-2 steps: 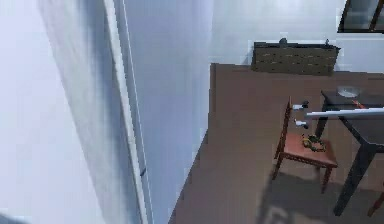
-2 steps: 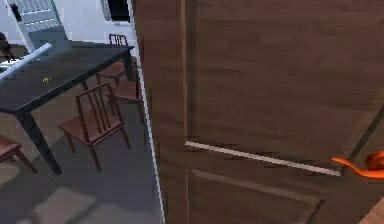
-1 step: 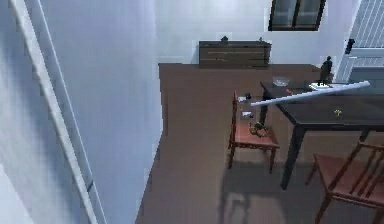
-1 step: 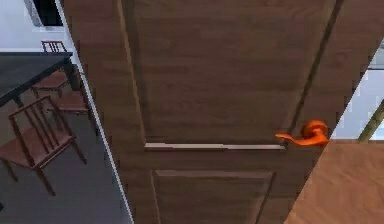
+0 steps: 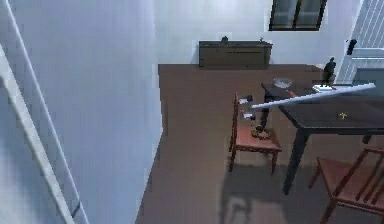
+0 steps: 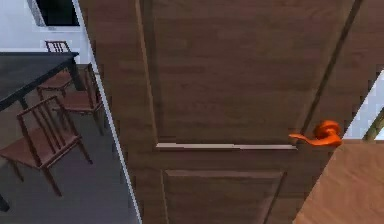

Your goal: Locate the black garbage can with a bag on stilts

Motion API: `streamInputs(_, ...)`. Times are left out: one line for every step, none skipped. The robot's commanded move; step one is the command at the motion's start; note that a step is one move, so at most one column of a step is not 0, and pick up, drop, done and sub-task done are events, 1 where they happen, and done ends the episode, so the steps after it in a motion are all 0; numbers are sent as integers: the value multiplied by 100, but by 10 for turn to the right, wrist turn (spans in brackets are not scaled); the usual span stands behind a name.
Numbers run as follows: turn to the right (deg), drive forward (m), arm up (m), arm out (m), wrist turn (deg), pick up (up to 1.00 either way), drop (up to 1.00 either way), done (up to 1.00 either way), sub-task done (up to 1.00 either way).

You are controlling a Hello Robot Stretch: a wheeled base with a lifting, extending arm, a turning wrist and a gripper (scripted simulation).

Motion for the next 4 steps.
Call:
streamInputs(0, 100, 0, 0, 0, 0, 0, 0, 0)
streamInputs(30, 0, 0, 0, 0, 0, 0, 0, 0)
streamInputs(0, 50, 0, 0, 0, 0, 0, 0, 0)
streamInputs(-60, 0, 0, 0, 0, 0, 0, 0, 0)
